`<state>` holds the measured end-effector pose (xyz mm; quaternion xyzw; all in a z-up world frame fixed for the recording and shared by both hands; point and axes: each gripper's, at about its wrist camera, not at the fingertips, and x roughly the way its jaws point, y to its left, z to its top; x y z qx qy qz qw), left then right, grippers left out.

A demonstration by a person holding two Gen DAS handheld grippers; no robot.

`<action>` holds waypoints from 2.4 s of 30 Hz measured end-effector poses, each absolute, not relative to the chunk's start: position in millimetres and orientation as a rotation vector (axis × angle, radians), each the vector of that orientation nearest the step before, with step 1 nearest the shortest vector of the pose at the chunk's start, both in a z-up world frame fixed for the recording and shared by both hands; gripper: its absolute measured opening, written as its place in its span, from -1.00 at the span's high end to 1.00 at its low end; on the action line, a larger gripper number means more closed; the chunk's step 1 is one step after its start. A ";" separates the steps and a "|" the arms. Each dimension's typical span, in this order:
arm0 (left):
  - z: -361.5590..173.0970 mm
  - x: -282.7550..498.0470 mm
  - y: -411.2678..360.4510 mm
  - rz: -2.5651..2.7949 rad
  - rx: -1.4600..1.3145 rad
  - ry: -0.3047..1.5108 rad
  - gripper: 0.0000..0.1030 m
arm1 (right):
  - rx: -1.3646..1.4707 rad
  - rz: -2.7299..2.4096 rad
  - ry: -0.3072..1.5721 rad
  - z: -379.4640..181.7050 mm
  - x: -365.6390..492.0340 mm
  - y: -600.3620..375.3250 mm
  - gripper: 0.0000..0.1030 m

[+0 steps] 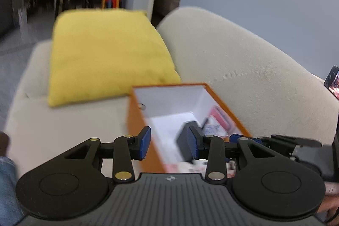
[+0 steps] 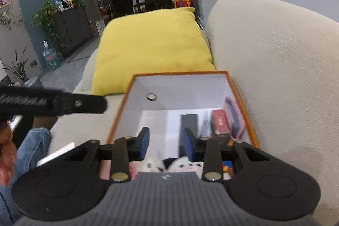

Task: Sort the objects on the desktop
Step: 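Open both tools, lift out and move toward the white and brown boxes, then grasp the white printed box with the left tool while right grasps the brown gift box, then lift the white box and brown gift box with both tools toward the orange box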

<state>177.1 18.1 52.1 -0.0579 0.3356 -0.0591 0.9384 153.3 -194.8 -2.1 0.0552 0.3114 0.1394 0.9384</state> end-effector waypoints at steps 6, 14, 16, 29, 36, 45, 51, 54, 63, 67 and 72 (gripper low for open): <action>53.4 142.4 70.7 -0.048 -0.090 0.640 0.17 | 0.115 0.410 0.631 -2.3 151.8 -150.7 0.17; 19.3 120.9 142.3 0.063 -0.036 0.789 0.17 | 0.046 0.571 0.745 -25.7 161.9 -69.5 0.17; 5.9 123.0 149.2 0.042 0.001 0.838 0.15 | 0.001 0.608 0.776 -35.0 164.6 -52.5 0.17; -69.5 134.2 133.1 -0.145 0.368 1.019 0.04 | -0.393 0.710 0.890 -78.0 175.0 -1.5 -0.12; -99.2 134.2 124.7 -0.112 0.529 1.048 -0.01 | -0.523 0.756 0.865 -90.3 162.1 14.6 -0.14; -112.9 142.5 125.4 -0.064 0.615 1.074 -0.31 | -0.629 0.761 0.816 -94.9 158.5 20.3 -0.24; -96.9 154.6 142.5 -0.157 0.527 1.097 -0.31 | -0.625 0.796 0.856 -87.8 172.1 19.0 -0.14; -88.5 167.5 154.4 -0.235 0.464 1.141 -0.31 | -0.638 0.834 0.922 -86.9 185.0 19.6 -0.16; -97.4 194.6 160.0 -0.314 0.471 1.216 -0.39 | -0.660 0.887 1.057 -89.6 209.5 30.9 -0.18; -97.8 195.9 162.3 -0.315 0.462 1.219 -0.38 | -0.675 0.890 1.076 -94.4 208.6 35.1 -0.18; -94.4 191.5 161.5 -0.292 0.449 1.209 -0.37 | -0.675 0.889 1.070 -90.4 203.9 32.5 -0.17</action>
